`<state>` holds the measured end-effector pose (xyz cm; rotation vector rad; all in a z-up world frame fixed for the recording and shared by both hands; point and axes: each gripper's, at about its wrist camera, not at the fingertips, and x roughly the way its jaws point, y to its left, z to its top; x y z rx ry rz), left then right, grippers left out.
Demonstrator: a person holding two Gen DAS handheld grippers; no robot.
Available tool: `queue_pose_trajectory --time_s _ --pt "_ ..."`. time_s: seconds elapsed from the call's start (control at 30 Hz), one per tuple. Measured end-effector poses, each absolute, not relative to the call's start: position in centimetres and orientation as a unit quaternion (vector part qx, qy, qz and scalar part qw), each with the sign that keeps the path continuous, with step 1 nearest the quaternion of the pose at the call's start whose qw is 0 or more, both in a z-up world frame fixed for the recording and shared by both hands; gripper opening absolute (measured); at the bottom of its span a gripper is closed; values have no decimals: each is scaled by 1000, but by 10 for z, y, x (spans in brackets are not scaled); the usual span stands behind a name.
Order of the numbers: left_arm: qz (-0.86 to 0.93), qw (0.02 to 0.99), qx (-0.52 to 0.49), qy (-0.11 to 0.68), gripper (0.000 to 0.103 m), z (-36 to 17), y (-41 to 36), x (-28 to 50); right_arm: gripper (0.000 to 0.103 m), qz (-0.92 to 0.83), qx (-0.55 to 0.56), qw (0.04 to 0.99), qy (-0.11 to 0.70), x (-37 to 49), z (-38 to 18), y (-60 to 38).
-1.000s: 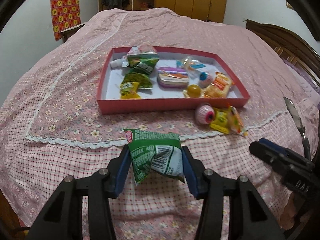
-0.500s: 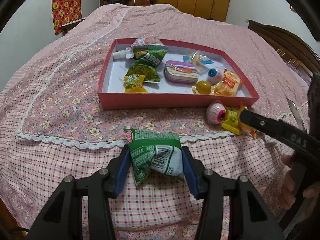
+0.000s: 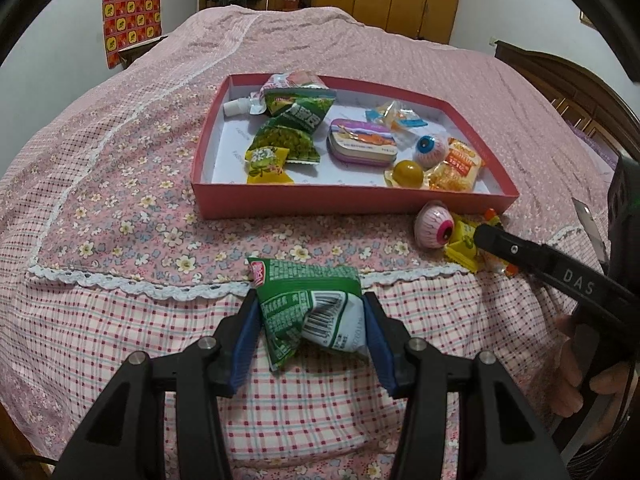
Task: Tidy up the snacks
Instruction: 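Grasp the orange burger-gummy packet with the right tool while the left tool holds the green bag, then carry the green bag and gummy packet into the box and open both tools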
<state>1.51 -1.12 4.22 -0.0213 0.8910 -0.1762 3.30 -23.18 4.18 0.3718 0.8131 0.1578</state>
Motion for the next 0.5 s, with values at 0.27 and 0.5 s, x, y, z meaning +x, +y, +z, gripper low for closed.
queue_pose_trajectory --time_s 0.27,0.5 --pt "-85 902 -10 422 52 52 -9 7 39 83 183 899 388 23 49 -235" --pt "-87 905 -25 416 52 66 -3 6 39 88 184 903 379 8 57 -235"
